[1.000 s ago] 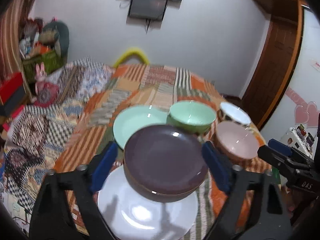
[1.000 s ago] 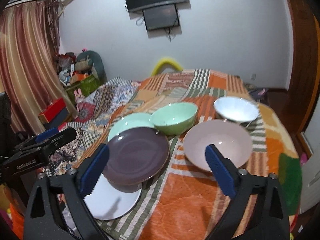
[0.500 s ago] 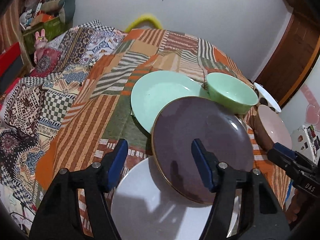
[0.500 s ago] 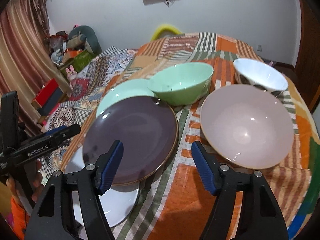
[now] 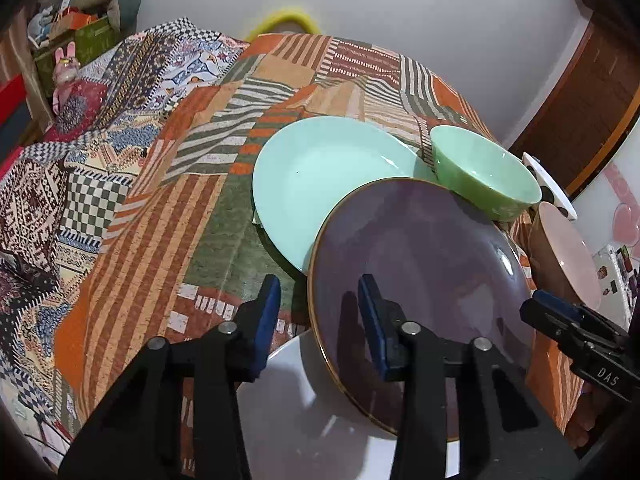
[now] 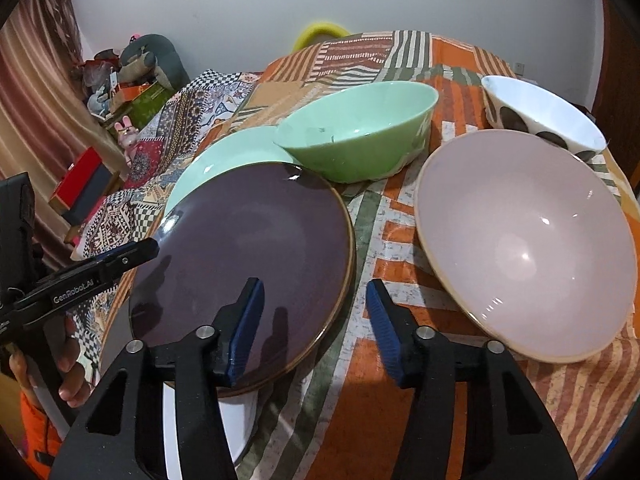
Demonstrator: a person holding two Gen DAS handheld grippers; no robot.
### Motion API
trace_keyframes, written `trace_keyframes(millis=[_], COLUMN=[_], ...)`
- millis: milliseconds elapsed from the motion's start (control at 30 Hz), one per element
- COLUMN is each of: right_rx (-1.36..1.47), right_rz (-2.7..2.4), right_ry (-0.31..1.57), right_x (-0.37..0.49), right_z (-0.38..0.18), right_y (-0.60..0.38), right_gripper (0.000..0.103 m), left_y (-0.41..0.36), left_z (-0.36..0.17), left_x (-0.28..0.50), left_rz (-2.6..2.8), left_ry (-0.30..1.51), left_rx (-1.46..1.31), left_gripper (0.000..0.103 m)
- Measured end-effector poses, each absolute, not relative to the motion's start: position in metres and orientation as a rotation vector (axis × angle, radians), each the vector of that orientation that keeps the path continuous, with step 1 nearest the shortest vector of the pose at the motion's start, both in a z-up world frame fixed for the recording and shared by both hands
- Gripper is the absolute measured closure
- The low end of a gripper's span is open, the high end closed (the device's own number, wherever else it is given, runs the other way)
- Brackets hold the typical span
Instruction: Organize plates and bowls
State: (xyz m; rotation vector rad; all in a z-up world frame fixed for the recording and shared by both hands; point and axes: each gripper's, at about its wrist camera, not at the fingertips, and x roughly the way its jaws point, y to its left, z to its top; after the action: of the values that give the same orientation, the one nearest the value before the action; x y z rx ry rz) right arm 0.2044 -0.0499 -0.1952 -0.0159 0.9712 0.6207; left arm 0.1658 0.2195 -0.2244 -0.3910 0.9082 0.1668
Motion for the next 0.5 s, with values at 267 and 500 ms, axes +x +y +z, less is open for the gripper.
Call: trace_keyframes(millis=[267,500], right_rx=[-0.001,0.018], right_rz=[0.618,0.614], right_ry=[1.004,1.005], right_x=[0.213,0.215], right_z=[-0.205,-0.207], right_y=[-0.045,-0.046], right_gripper=[0.061,0.073], left_y=[0.220,0.220], left_z=[-0.231,-0.230], left_x=[0.173,0.175], left_rz=[0.146,0.152], left_ry=[0.920,0.926], left_rx=[-0.408,-0.401], left_gripper=[0.085,0.085])
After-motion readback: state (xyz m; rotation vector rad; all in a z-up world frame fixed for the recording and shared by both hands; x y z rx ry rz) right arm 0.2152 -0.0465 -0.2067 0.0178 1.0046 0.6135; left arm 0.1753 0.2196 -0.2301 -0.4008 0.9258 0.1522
